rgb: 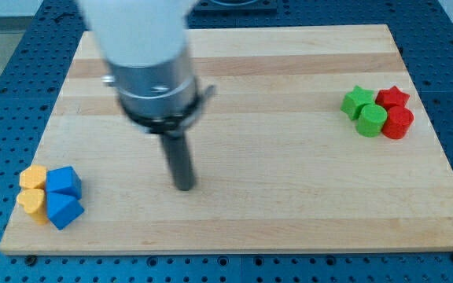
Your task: Move your arm towards the center right
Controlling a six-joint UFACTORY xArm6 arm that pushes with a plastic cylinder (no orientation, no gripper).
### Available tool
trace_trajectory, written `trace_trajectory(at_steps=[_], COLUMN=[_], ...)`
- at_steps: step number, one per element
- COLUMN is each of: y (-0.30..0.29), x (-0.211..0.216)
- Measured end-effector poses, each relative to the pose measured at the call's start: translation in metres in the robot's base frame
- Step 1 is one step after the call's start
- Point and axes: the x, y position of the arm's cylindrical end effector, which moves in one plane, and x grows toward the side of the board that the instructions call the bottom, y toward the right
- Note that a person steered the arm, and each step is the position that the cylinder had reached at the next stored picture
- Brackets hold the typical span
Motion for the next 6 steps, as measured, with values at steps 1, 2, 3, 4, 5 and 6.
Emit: trace_trajectory(at_steps=[1,2,3,4,5,6], y=[0.086,0.173,0.250,0.303,0.344,0.375], x=[0.000,0.000,-0.001,-0.023,-0.060,-0.093])
